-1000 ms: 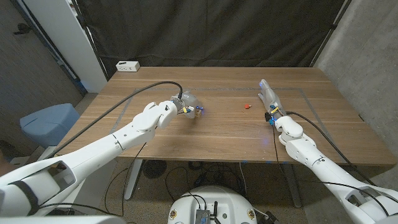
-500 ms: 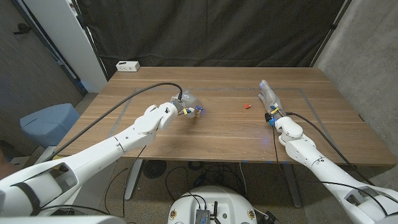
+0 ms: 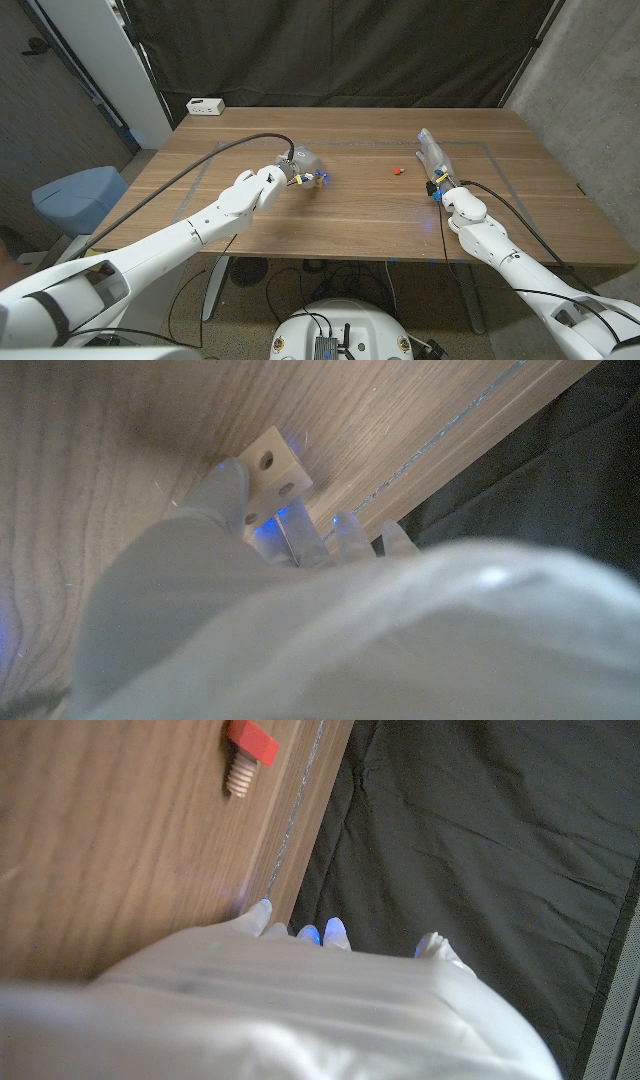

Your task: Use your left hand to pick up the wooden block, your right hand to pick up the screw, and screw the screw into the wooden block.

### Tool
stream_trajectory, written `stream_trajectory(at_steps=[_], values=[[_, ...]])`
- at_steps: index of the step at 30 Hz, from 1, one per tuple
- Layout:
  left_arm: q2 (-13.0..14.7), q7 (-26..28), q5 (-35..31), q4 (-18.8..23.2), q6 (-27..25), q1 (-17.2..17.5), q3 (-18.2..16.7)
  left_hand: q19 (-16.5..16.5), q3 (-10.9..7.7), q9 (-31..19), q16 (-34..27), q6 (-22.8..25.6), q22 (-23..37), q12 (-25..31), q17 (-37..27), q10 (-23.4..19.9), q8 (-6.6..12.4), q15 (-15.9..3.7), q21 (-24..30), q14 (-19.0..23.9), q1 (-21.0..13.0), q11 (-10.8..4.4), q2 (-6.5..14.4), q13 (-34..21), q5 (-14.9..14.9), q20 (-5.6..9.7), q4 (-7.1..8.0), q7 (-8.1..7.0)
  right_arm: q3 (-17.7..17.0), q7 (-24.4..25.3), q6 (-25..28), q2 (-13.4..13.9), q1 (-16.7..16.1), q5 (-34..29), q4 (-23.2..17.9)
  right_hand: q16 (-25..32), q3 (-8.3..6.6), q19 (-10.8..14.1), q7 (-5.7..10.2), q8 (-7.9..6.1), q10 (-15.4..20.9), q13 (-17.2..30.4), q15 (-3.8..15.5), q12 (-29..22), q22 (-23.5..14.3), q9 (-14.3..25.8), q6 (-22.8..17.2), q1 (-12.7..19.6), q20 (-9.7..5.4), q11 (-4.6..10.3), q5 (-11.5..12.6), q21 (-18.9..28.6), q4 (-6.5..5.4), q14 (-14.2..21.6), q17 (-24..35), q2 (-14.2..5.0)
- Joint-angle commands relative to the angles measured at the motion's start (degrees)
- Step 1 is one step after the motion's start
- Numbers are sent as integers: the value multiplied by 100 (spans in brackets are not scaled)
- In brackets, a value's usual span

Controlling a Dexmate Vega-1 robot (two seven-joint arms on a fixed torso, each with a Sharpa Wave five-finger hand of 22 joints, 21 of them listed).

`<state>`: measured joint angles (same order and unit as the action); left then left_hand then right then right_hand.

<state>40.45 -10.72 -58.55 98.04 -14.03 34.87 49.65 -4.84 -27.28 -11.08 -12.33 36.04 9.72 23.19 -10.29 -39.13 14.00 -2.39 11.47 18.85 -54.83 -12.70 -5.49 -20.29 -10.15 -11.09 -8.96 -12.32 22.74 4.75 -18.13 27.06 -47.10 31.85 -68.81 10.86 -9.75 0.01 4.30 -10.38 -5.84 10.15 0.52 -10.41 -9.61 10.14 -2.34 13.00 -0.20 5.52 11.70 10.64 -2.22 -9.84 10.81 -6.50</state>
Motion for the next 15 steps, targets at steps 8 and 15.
stream_trajectory(at_steps=[8, 15], values=[[-123, 300, 135, -206, 15, -89, 77, -251, 148, -16, -61, 472, 29, 127, -21, -440, 79, -427, 19, 324, -181, -3, 38, -123, 10, 19, 13, -1, 14, -61, -3, -35, 86, 29, 155, 44, -6, -11, 24, -39, 25, 18, 50, -34, -16, 19, -22, -31, 72, 38, 44, 37, 38, -181, 8, 23], [-153, 351, 154, -233, -32, -105, 110, -335, 204, -15, -72, 645, 32, 152, -23, -595, 98, -456, 20, 447, -203, -4, 64, -157, 7, 34, 22, -4, 15, -84, 4, -36, 103, 42, 181, 45, -6, -9, 25, -39, 28, 18, 49, -34, -16, 19, -23, -39, 85, 32, 45, 37, 37, -177, 9, 22]])
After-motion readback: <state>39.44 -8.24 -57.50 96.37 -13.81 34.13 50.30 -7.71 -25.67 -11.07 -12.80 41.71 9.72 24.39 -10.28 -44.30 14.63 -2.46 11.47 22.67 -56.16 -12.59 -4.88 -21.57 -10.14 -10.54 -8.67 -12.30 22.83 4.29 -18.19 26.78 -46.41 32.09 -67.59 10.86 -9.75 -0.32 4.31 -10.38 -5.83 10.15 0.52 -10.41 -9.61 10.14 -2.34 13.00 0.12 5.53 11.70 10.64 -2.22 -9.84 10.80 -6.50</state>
